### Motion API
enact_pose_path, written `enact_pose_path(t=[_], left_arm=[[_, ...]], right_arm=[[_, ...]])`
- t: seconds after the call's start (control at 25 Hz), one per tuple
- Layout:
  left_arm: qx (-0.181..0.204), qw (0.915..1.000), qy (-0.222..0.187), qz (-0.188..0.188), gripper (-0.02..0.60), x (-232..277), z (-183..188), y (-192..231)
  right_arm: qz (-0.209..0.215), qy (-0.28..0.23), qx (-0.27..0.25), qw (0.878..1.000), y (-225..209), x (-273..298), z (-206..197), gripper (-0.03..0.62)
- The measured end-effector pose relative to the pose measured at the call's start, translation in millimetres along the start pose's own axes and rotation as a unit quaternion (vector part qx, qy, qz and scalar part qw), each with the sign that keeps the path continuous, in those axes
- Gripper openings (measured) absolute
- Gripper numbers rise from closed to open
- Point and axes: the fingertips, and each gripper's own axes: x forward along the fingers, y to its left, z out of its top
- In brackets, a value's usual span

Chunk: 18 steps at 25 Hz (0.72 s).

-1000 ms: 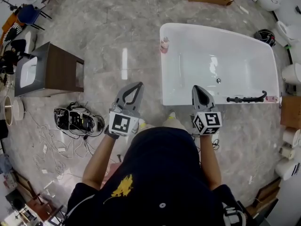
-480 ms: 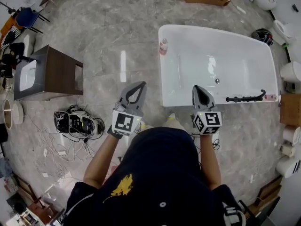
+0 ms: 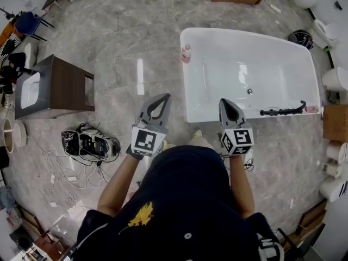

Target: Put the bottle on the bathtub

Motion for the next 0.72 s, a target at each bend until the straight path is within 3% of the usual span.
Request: enact_pose_path(t=[0.72], left_arm=[[-0.013, 0.9999, -0.004, -0.001, 0.018, -5.0, -4.4, 5.5]], right_arm=[[0.001, 0.008, 0.0, 1.0, 12.5, 3.9, -1.9, -0.002]])
